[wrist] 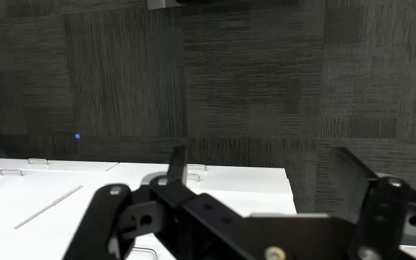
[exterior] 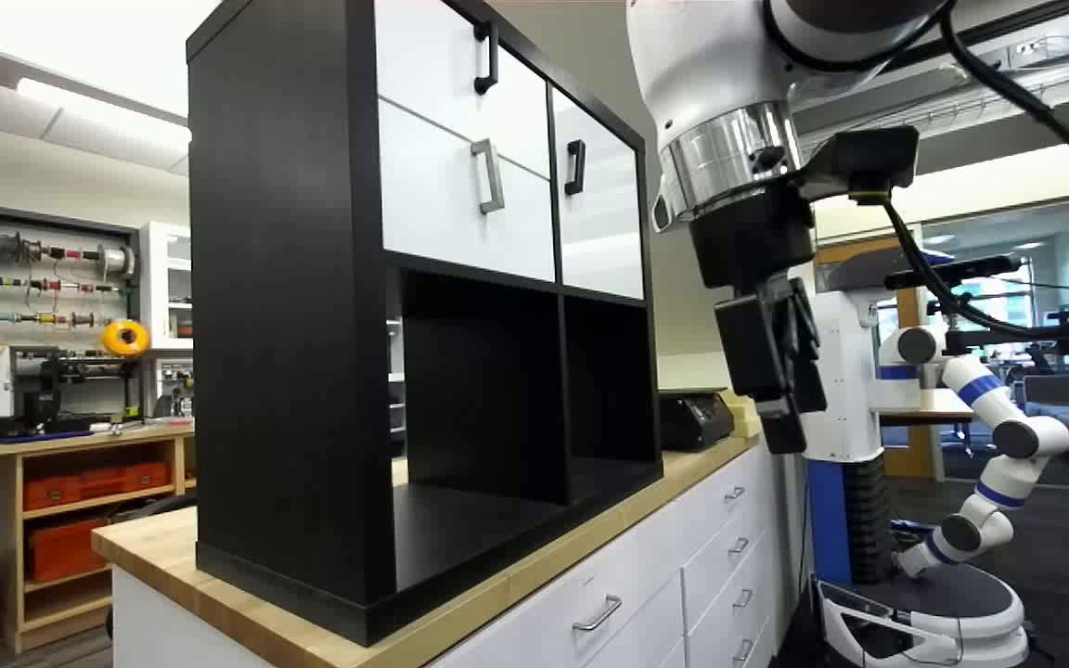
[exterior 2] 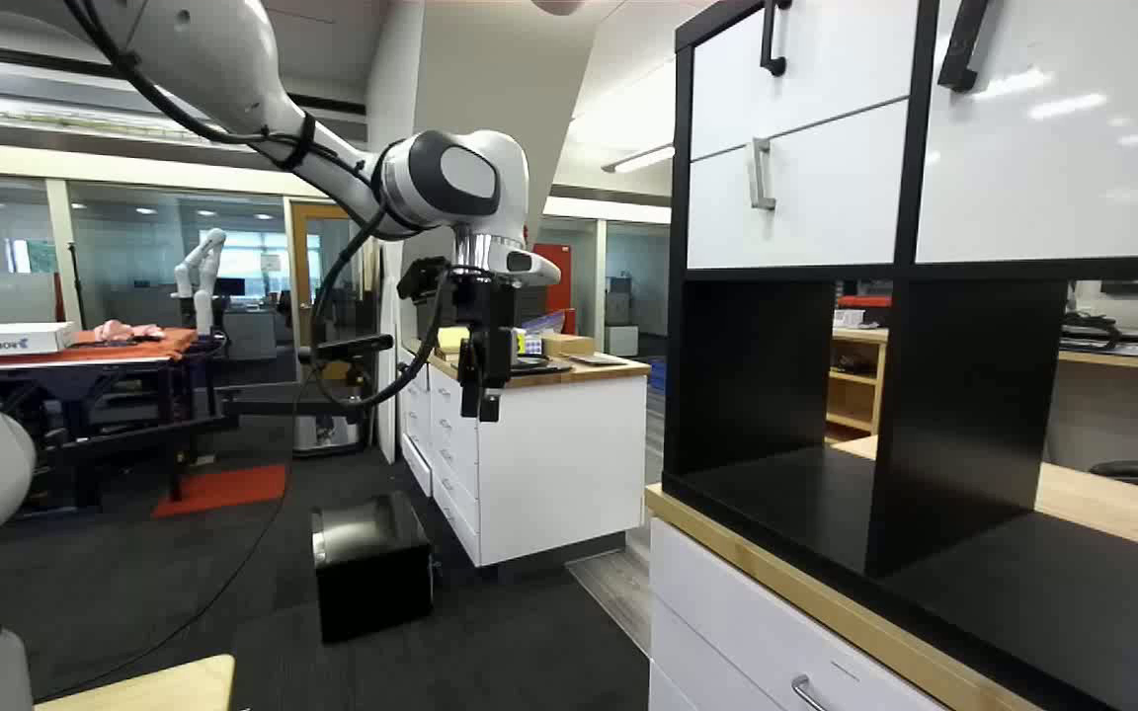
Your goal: Open the middle drawer on the left
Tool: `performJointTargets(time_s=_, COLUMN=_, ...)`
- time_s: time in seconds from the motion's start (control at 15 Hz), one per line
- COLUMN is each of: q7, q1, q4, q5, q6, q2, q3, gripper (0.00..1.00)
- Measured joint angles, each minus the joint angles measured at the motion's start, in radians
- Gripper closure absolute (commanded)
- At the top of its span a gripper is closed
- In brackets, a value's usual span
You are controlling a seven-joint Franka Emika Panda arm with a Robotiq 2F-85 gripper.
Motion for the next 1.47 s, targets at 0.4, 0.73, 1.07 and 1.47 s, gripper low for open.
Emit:
performJointTargets(time_s=0.4, q7=0.000, q1=0.000, q4=0.000, q5=0.000, q6=0.000, q2=0.000, q3=0.000, gripper=0.00)
performJointTargets(time_s=0.73, q7=0.000, q1=0.000, q4=0.000, q5=0.000, q6=0.000, q2=0.000, q3=0.000, gripper=0.00)
performJointTargets(time_s=1.07, q7=0.000, q1=0.000, q4=0.000, q5=0.000, q6=0.000, q2=0.000, q3=0.000, gripper=0.00)
performJointTargets(time_s=1.47, q7=0.000, q1=0.015, q4=0.000, q5=0.000, q6=0.009, q2=0.001, q3=-0.019, gripper=0.00)
